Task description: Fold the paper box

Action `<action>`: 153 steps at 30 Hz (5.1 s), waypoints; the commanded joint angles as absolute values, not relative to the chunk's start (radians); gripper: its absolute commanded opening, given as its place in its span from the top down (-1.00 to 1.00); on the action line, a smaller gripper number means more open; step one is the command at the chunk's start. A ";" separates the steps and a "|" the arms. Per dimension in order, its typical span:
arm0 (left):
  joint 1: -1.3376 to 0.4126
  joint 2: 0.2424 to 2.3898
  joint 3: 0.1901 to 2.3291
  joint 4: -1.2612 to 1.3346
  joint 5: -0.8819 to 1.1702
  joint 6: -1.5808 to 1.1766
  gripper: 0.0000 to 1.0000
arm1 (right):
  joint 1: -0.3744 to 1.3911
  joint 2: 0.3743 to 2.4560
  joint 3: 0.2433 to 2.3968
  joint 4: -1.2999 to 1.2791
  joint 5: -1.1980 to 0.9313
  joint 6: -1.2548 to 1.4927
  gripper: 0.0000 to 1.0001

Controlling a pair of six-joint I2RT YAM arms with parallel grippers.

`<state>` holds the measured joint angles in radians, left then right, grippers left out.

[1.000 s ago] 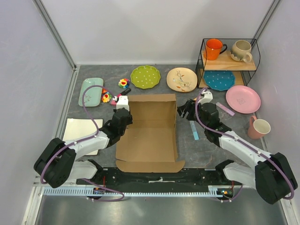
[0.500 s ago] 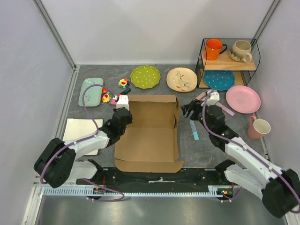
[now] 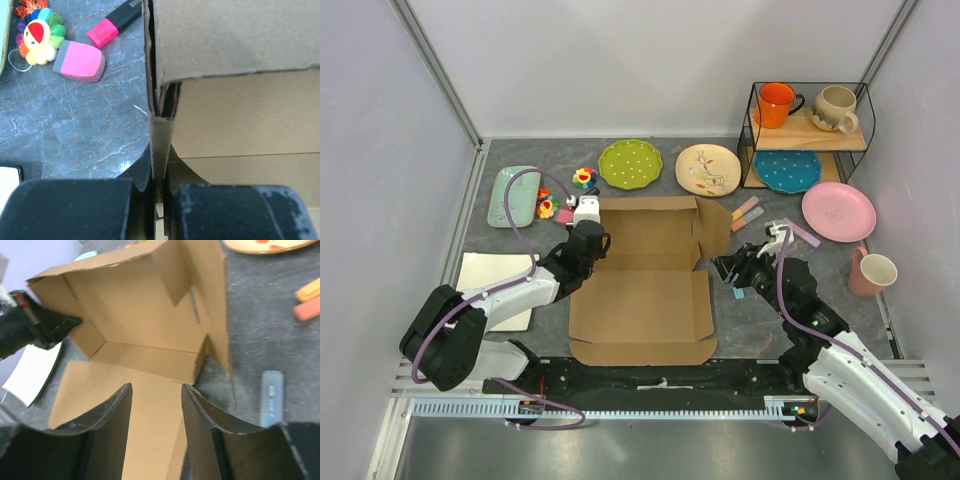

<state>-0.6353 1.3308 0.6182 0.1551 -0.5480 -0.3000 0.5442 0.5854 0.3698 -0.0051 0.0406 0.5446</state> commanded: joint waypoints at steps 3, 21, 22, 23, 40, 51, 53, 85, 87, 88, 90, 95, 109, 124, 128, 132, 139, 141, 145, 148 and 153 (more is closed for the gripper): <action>-0.638 1.318 0.638 0.120 -0.571 -0.370 0.96 | 0.617 0.705 0.385 0.052 -0.064 0.532 0.08; -0.635 1.307 0.683 0.058 -0.588 -0.314 0.97 | 0.738 1.020 0.250 -0.066 0.193 0.802 0.92; -0.634 1.307 0.683 0.055 -0.586 -0.324 0.96 | 0.741 1.035 0.256 -0.071 0.195 0.810 0.92; -0.629 1.307 0.681 0.049 -0.581 -0.333 0.97 | 0.739 1.069 0.259 -0.075 0.196 0.818 0.94; -0.600 1.264 0.686 0.034 -0.557 -0.307 0.97 | 0.749 0.676 0.567 -0.350 0.392 0.628 -0.18; -0.600 1.244 0.664 0.041 -0.538 -0.314 0.97 | 0.735 1.006 0.646 -0.264 0.597 0.566 -0.50; -0.598 1.241 0.650 0.055 -0.534 -0.308 0.96 | 0.720 1.060 0.653 -0.207 0.572 0.563 -0.50; -0.600 1.328 0.672 0.107 -0.525 -0.273 0.96 | 0.535 1.252 0.813 -0.017 0.061 0.707 0.63; -0.600 1.325 0.664 0.120 -0.517 -0.278 0.97 | 0.544 1.250 0.776 -0.006 0.032 0.689 0.38; -0.600 1.325 0.663 0.126 -0.512 -0.281 0.97 | 0.552 1.244 0.763 0.038 0.014 0.681 0.30; -0.600 1.327 0.663 0.133 -0.511 -0.284 0.97 | 0.584 1.226 0.715 0.057 0.009 0.660 0.13; -0.600 1.341 0.661 0.160 -0.499 -0.294 0.96 | 0.647 1.213 0.637 0.103 0.012 0.618 -0.07; -0.600 1.350 0.629 0.199 -0.457 -0.321 0.96 | 0.657 1.325 0.684 0.186 0.130 0.416 -0.30; -0.600 1.342 0.629 0.206 -0.460 -0.276 0.96 | 0.667 1.430 0.802 0.121 0.319 0.379 -0.50; -0.600 1.350 0.634 0.210 -0.460 -0.271 0.96 | 0.666 1.387 0.785 0.130 0.351 0.353 -0.54; -0.600 1.359 0.634 0.210 -0.462 -0.273 0.97 | 0.667 1.347 0.759 0.169 0.296 0.344 -0.56; -0.600 1.381 0.655 0.173 -0.476 -0.285 0.97 | 0.683 1.275 0.741 0.141 0.198 0.341 -0.64; -0.600 1.378 0.657 0.172 -0.477 -0.282 0.96 | 0.693 1.230 0.738 0.106 0.180 0.344 -0.68; -0.600 1.371 0.658 0.172 -0.479 -0.279 0.97 | 0.701 1.102 0.684 0.071 0.181 0.345 -0.71; -0.600 1.374 0.657 0.173 -0.477 -0.281 0.96 | 0.701 1.000 0.669 0.034 0.199 0.351 -0.72; -0.600 1.373 0.655 0.172 -0.483 -0.278 0.97 | 0.700 0.833 0.627 -0.026 0.324 0.365 -0.73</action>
